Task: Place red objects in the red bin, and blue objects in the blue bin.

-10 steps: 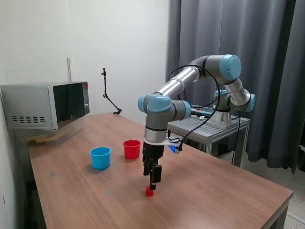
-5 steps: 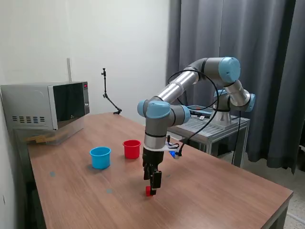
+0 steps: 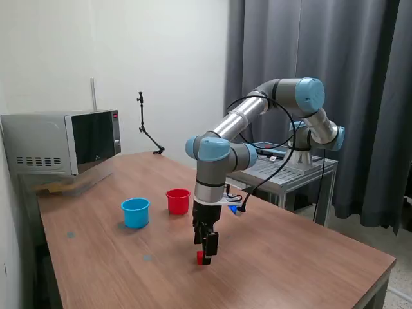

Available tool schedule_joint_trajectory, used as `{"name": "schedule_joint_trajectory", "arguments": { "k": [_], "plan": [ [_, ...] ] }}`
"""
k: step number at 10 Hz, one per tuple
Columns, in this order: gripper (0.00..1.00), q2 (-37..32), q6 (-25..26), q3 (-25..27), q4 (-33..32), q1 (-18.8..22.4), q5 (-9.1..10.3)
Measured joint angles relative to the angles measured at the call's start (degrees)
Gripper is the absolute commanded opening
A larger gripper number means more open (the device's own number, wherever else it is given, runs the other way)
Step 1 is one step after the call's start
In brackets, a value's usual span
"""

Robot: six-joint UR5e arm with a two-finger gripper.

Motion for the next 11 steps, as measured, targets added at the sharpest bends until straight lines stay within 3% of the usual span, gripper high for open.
{"name": "schedule_joint_trajectory", "arguments": {
  "k": [3, 4, 11],
  "plan": [
    [1.0, -0.1, 0.1, 0.0, 0.0, 0.7, -0.03],
    [0.0, -0.1, 0.2, 0.0, 0.0, 0.9, -0.04],
    [0.0, 0.1, 0.7, -0.2, -0.2, 1.0, -0.1]
  ]
}}
